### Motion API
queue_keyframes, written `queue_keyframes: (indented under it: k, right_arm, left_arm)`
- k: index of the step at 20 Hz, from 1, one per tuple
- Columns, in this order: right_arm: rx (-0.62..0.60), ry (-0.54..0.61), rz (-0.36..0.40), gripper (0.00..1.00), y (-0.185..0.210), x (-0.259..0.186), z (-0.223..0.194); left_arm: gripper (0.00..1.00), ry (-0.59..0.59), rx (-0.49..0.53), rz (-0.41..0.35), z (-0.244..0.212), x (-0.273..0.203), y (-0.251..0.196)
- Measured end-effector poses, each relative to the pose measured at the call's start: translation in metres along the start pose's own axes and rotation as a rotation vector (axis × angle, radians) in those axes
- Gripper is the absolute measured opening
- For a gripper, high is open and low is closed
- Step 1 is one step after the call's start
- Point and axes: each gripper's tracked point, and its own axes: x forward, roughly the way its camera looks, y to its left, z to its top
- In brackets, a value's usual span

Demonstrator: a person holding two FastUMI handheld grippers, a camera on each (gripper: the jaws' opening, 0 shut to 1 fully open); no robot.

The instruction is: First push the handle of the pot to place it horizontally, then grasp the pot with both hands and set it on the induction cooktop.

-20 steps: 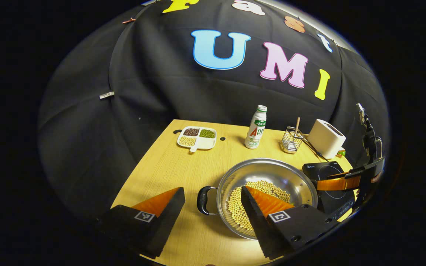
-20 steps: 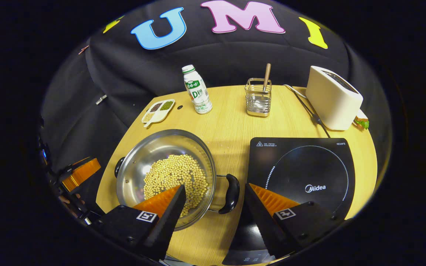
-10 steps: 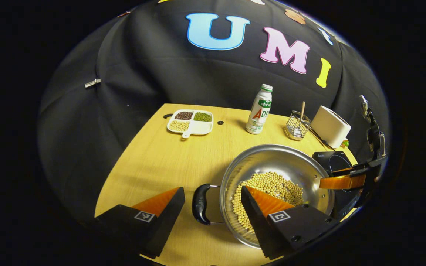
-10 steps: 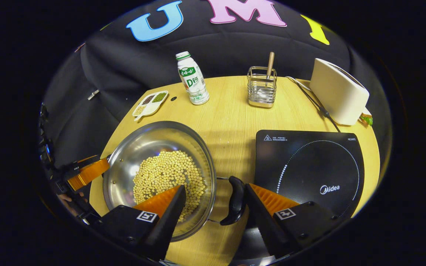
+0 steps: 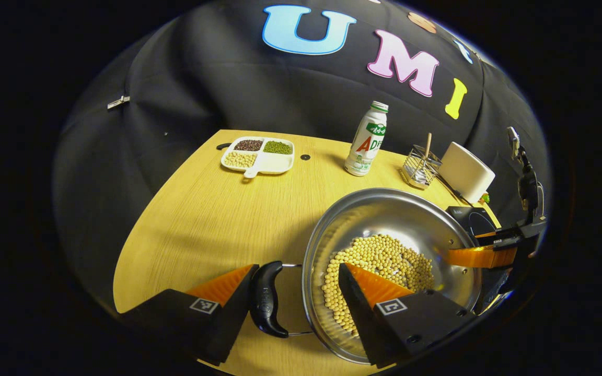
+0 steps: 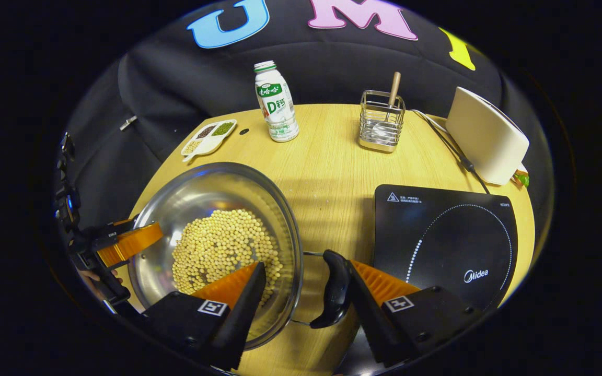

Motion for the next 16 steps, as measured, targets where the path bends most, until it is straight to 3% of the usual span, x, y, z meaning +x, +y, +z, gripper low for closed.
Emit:
queue_keyframes:
  k: [1, 3, 4, 5, 7, 16]
  right_arm:
    - [-0.015, 0.009, -0.005, 0.90, -0.003, 0.004, -0.003]
    - [-0.016, 0.016, -0.010, 0.67, -0.008, 0.012, -0.007]
    - [-0.008, 0.025, -0.009, 0.72, -0.007, 0.013, -0.008]
    - [0.001, 0.030, -0.005, 0.72, -0.005, 0.015, -0.009]
    - [0.003, 0.036, 0.001, 0.71, -0.001, 0.015, -0.012]
    - [0.048, 0.045, 0.027, 0.67, -0.002, 0.023, -0.011]
  left_arm:
    - [0.93, -0.009, 0.008, 0.000, -0.001, 0.001, 0.004]
    - [0.89, -0.011, 0.016, -0.004, -0.005, 0.005, 0.013]
    - [0.85, -0.002, 0.009, 0.004, -0.008, 0.006, 0.018]
    - [0.75, 0.002, -0.003, -0.001, -0.011, 0.009, 0.020]
    - [0.69, 0.000, -0.019, -0.006, -0.012, 0.009, 0.020]
    - [0.70, -0.011, -0.066, -0.032, -0.016, 0.011, 0.021]
